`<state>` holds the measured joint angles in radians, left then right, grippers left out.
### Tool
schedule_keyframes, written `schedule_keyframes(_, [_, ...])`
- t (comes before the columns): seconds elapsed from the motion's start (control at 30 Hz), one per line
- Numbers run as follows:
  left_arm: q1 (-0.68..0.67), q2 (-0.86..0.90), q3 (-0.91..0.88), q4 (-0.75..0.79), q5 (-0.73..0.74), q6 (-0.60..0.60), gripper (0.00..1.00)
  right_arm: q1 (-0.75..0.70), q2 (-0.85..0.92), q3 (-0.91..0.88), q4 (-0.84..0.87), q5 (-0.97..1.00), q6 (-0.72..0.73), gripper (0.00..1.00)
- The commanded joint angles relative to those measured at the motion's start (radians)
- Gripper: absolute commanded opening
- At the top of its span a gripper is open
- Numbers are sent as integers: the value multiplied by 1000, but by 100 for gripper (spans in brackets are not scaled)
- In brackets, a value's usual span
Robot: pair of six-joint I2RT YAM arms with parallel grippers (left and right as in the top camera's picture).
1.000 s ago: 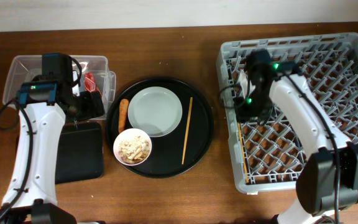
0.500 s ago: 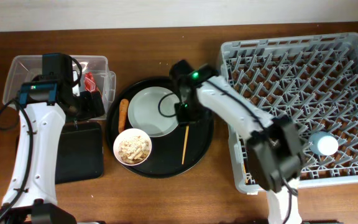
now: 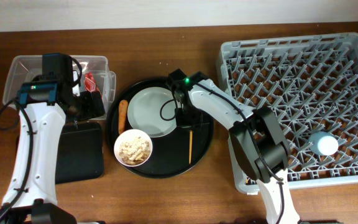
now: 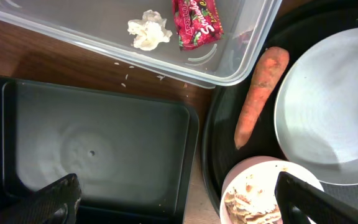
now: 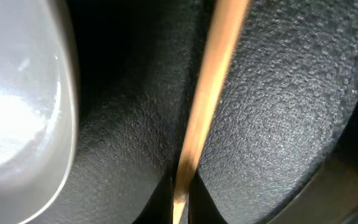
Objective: Sort waste into correct bins and load items into the dishwasher rack
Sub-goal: 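Grasp the second chopstick with the right gripper and lay it in the rack, then grasp the white plate edge with the right gripper and lift it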
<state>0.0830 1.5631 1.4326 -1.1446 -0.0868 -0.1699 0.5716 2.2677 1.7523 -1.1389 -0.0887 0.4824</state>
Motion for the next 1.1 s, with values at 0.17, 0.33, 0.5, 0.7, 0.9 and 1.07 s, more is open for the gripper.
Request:
schedule_keyframes(0.17, [5,-8,7,0,-7,-10,99,-69,-170,95,-114,-39,-122,4])
schedule_keyframes(0.33, [5,-8,7,0,-8,-10,99,-220,-359,106,-264,-31,-334,4])
schedule_keyframes(0.5, [5,-8,7,3,-7,-10,99,-393,-362,37,-350,-31,-467,4])
schedule_keyframes(0.7, [5,-8,7,3,-7,-10,99,-415,-362,-179,-250,-60,-479,4])
schedule_keyframes(0.9, [5,-8,7,3,-5,-10,99,-415,-364,-146,-266,-88,-466,31])
schedule_keyframes(1.07, [5,-8,7,3,-4,-10,99,-344,-369,141,-240,-137,-441,31])
